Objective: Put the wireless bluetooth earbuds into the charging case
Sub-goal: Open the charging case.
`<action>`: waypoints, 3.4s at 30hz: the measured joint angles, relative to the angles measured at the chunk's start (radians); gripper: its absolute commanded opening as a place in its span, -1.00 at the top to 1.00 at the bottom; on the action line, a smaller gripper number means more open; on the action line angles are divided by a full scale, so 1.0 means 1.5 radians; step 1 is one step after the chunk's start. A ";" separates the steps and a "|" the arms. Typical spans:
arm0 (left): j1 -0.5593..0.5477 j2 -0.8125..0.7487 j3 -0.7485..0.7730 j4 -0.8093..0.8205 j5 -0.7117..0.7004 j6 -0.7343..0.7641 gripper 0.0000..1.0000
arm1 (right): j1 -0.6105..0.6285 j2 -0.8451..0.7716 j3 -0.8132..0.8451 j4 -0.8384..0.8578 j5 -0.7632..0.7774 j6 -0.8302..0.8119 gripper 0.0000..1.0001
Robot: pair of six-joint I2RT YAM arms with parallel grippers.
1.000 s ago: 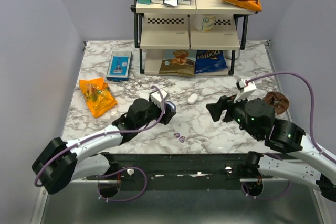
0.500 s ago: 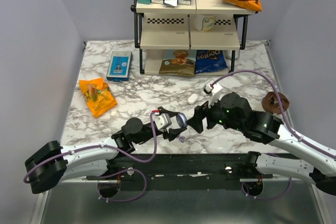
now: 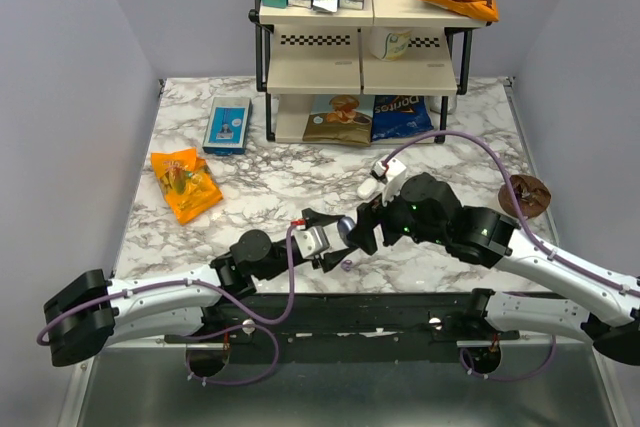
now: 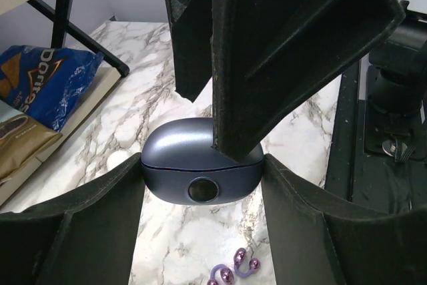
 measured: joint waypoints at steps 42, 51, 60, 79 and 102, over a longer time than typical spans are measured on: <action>-0.020 -0.059 -0.004 -0.038 -0.053 0.013 1.00 | -0.051 -0.021 0.001 0.024 -0.067 0.024 -0.47; -0.023 -0.062 -0.004 -0.038 -0.053 0.013 1.00 | -0.051 0.002 0.001 0.033 -0.082 0.031 -0.13; -0.023 -0.068 -0.004 -0.039 -0.057 0.013 1.00 | -0.052 0.020 0.001 0.042 -0.089 0.038 0.32; -0.035 -0.070 0.039 -0.077 -0.095 0.000 -0.97 | -0.052 -0.031 0.002 0.044 -0.092 -0.032 0.99; 0.224 -0.125 0.174 -0.280 0.261 -0.223 -0.84 | -0.055 -0.187 0.004 0.009 -0.086 -0.328 0.99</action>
